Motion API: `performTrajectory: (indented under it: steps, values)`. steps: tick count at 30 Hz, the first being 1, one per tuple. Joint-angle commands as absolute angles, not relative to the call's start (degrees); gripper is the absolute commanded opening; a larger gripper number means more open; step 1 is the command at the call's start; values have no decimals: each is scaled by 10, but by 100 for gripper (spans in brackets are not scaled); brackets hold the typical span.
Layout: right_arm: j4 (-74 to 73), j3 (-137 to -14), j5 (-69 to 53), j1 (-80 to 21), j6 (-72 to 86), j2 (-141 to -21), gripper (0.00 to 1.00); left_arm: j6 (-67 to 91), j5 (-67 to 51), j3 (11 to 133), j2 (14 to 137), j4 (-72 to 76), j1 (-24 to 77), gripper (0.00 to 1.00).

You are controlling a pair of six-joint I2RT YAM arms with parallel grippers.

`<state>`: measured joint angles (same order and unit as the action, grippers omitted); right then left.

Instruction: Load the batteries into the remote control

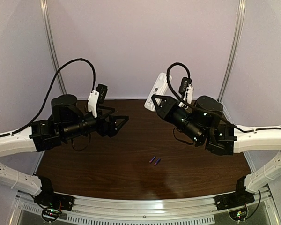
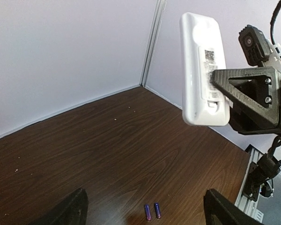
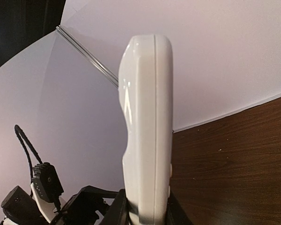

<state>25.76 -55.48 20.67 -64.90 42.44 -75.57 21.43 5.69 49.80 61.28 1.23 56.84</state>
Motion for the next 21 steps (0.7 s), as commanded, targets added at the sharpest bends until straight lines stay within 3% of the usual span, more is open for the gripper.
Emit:
performTrajectory:
  steps: [1, 21]
  values:
    - [304, -544, 216, -648, 489, -764, 1, 184, 88, 551, 658, 58, 593, 86]
    - [341, -538, 185, -657, 499, -798, 1, 146, 86, 647, 774, 39, 631, 75]
